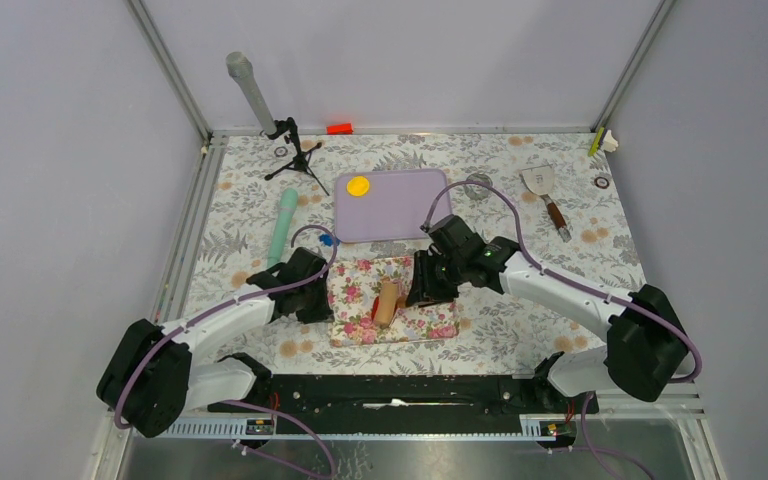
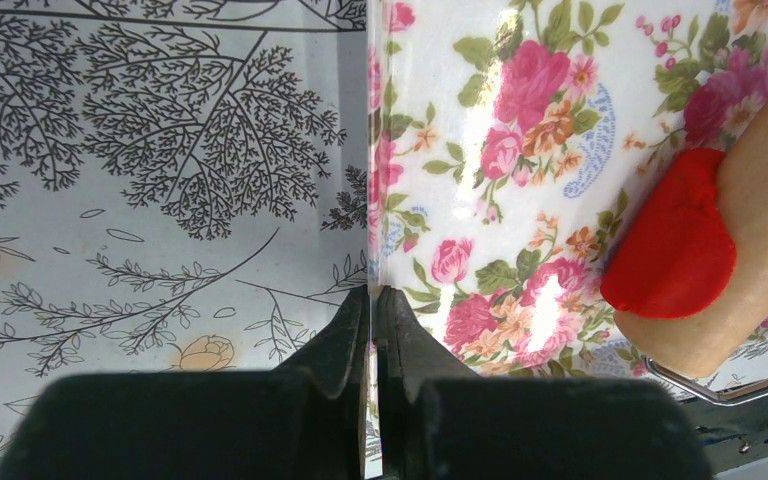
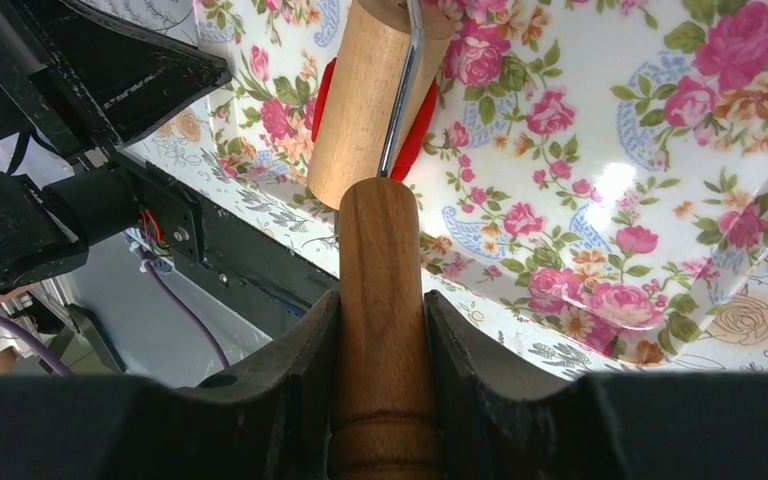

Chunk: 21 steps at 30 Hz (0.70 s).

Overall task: Roll out the dumpling wrappers from the dough
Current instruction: Flatten out the dough on the work surface.

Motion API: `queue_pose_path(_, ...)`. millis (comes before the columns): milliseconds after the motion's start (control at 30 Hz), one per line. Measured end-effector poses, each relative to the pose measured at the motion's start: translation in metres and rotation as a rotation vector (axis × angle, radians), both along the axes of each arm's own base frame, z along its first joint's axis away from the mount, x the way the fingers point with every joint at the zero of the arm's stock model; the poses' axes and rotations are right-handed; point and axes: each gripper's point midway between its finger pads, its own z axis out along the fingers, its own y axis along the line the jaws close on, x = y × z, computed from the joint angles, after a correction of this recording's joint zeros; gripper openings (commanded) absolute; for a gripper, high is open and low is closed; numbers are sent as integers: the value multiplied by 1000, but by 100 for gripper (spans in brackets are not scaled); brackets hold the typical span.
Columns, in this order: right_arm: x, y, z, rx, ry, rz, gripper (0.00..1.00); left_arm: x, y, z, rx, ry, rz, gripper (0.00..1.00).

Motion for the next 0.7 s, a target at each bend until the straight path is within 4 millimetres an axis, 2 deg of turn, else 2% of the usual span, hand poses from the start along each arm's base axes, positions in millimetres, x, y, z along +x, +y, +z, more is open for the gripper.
queue_pose_path(533, 9, 25, -1, 60, -13, 24, 0, 0, -4, -1, -12, 20, -22, 0)
queue_pose_path(700, 9, 25, 0, 66, -30, 21, 0, 3, -10, -1, -30, 26, -34, 0)
